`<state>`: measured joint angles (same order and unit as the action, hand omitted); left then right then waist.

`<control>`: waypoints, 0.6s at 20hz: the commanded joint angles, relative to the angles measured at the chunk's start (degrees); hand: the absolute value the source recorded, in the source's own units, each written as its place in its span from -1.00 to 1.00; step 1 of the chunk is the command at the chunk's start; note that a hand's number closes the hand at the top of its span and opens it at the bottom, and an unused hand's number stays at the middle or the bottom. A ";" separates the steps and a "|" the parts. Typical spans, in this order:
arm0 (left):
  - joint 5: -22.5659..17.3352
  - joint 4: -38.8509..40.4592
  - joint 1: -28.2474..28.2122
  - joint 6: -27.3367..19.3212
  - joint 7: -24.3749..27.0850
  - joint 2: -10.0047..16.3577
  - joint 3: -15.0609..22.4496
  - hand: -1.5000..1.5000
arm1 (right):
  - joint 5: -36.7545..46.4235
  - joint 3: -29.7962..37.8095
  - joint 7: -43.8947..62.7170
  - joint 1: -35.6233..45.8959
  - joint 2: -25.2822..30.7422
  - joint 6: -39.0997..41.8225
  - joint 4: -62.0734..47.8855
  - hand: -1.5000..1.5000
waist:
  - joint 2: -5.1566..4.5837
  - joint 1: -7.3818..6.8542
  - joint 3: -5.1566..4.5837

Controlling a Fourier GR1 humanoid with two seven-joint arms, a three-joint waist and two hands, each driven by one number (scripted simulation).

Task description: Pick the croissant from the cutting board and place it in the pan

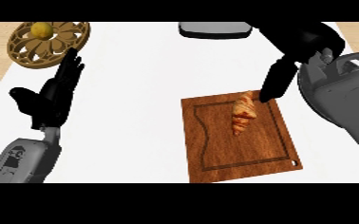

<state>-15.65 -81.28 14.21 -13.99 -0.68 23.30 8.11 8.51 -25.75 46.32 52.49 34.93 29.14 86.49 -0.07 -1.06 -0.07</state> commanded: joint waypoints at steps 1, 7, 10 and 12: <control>1.65 -0.20 1.60 -0.69 -1.49 -0.87 -0.72 0.00 | 1.08 0.41 1.93 2.22 -7.45 1.88 -4.03 -1.00 | 0.02 0.48 0.05; 3.27 -2.50 0.47 -1.13 -3.74 -1.85 -1.04 0.00 | 0.52 1.36 2.75 0.06 -13.60 3.41 -4.43 -1.00 | 0.11 0.62 0.07; 3.42 0.14 -0.28 -0.07 -0.41 -2.47 -2.50 0.00 | 4.20 -1.26 7.30 -4.08 -14.52 2.52 -1.74 -1.00 | 0.15 1.05 0.05; 3.78 1.08 -1.51 0.77 1.20 -3.73 -1.80 0.00 | 4.55 -0.35 8.21 -2.04 -14.82 4.52 -4.64 -1.00 | 0.12 0.89 0.04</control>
<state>-12.75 -80.76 13.91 -13.51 -0.68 21.03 6.04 11.45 -25.49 49.17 50.88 22.29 31.29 82.63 0.01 -0.26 -0.03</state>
